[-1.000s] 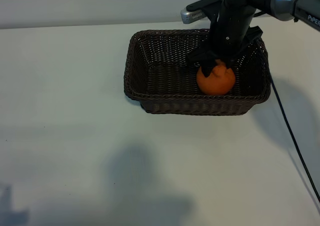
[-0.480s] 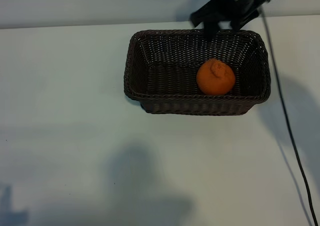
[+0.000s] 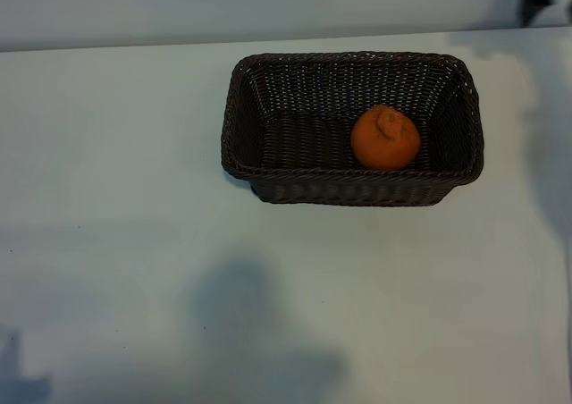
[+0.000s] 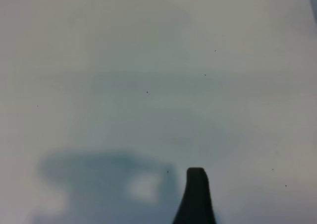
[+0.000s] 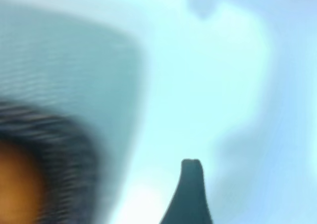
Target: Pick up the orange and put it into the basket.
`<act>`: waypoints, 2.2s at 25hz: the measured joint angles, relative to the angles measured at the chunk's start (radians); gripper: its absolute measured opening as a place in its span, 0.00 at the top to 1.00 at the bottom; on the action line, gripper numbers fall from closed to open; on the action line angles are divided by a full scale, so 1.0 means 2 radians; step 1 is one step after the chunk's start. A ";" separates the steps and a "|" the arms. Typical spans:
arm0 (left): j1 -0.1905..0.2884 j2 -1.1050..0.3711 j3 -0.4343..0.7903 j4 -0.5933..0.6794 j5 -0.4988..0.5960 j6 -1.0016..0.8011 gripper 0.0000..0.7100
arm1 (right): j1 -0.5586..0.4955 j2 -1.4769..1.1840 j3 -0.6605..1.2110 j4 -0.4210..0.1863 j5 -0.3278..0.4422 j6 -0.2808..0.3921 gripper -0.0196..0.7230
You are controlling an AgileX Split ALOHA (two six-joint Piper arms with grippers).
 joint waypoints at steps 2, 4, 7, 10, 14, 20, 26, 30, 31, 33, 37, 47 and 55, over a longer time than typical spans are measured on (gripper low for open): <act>0.000 0.000 0.000 0.000 0.000 0.000 0.17 | -0.032 0.000 0.000 0.000 0.000 -0.008 0.19; 0.000 0.000 0.000 0.000 0.000 0.000 0.17 | -0.059 0.000 0.000 0.008 0.000 -0.011 0.19; 0.000 0.000 0.000 0.000 0.000 0.000 0.17 | -0.094 0.000 0.000 0.035 0.001 -0.016 0.19; 0.000 0.000 0.000 0.000 0.000 0.001 0.17 | -0.115 0.000 0.000 0.062 0.002 -0.024 0.19; 0.000 0.000 0.000 0.000 0.000 0.002 0.17 | -0.131 -0.009 0.000 0.077 0.003 -0.025 0.19; 0.000 0.000 0.000 0.001 0.000 0.002 0.17 | -0.133 -0.068 0.015 0.082 0.006 -0.030 0.19; 0.000 0.000 0.000 0.001 0.000 0.002 0.17 | -0.133 -0.161 0.058 0.089 0.010 -0.033 0.19; 0.000 0.000 0.000 0.001 0.000 0.002 0.17 | -0.133 -0.229 0.080 0.105 0.014 -0.033 0.19; 0.000 0.000 0.000 0.001 0.000 0.002 0.17 | -0.133 -0.248 0.083 0.107 0.014 -0.033 0.19; 0.000 0.000 0.000 0.001 0.000 0.002 0.17 | -0.133 -0.287 0.093 0.112 0.014 -0.033 0.19; 0.000 0.000 0.000 0.001 0.000 0.002 0.17 | -0.133 -0.362 0.119 0.121 0.014 -0.039 0.19; 0.000 0.000 0.000 0.001 0.000 0.002 0.17 | -0.055 -0.561 0.214 0.100 0.010 -0.054 0.19; 0.000 0.000 0.000 0.001 0.000 0.001 0.17 | 0.022 -0.727 0.321 0.022 -0.048 -0.010 0.19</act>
